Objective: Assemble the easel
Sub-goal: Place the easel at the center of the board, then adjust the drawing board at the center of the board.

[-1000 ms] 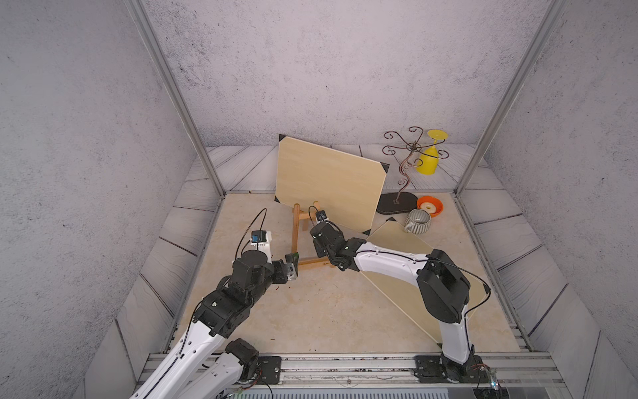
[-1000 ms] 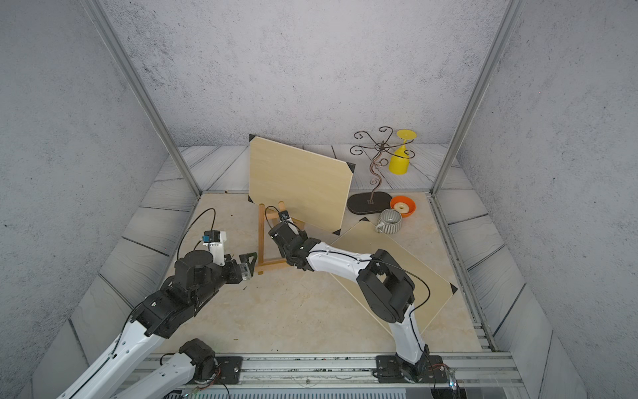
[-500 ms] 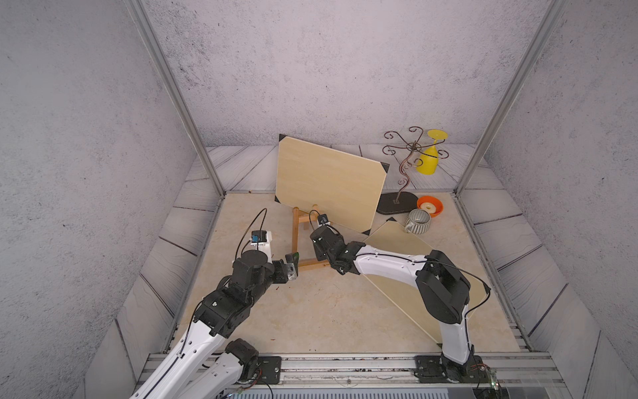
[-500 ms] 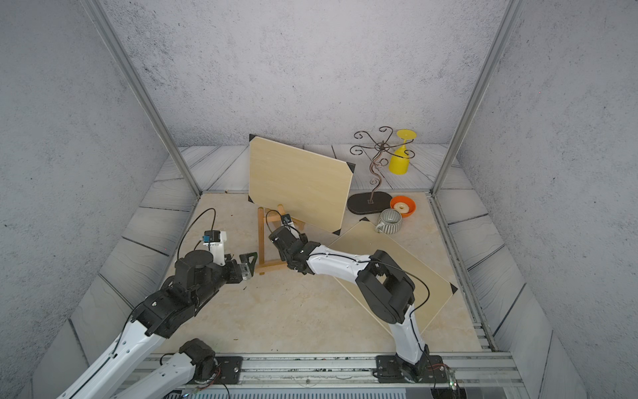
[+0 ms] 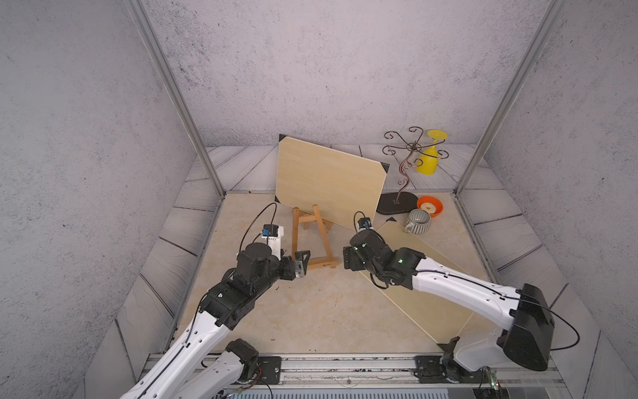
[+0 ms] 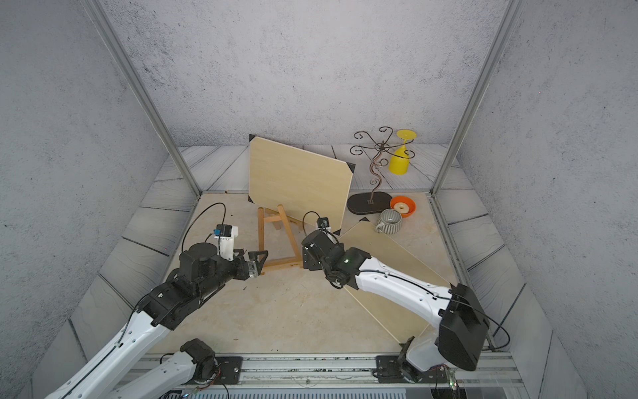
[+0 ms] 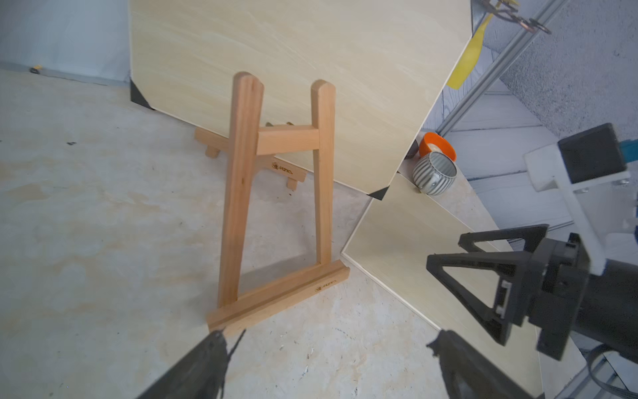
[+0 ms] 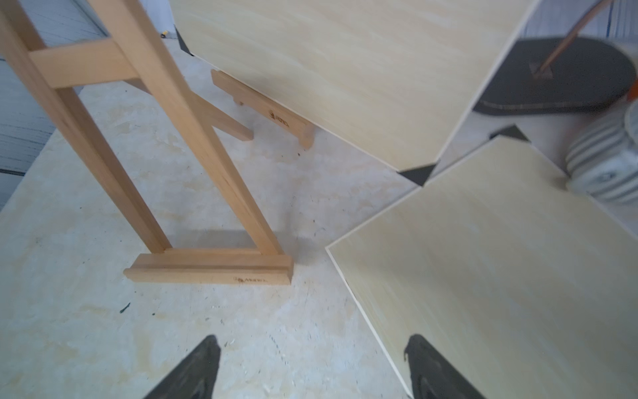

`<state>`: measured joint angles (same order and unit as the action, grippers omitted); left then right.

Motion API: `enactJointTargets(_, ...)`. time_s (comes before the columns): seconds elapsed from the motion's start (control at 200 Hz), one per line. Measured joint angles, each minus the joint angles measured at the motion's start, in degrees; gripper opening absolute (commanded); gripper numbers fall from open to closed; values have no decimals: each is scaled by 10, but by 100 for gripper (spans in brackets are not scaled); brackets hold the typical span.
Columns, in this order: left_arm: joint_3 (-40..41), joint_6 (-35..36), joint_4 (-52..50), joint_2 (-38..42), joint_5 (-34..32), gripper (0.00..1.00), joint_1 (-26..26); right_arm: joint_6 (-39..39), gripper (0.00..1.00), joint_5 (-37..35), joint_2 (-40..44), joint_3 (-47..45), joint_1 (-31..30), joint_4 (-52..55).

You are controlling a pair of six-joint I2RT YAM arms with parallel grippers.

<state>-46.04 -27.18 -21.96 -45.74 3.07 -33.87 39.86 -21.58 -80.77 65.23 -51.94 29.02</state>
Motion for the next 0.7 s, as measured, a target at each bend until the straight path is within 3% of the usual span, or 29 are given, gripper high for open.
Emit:
enactJointTargets(0.36, -17, 32, 70, -134, 28, 97, -125, 156, 93, 123, 93, -181, 82, 109)
enactJointTargets(0.701, -23, 49, 130, -204, 50, 97, -139, 241, 100, 225, 93, -307, 85, 44)
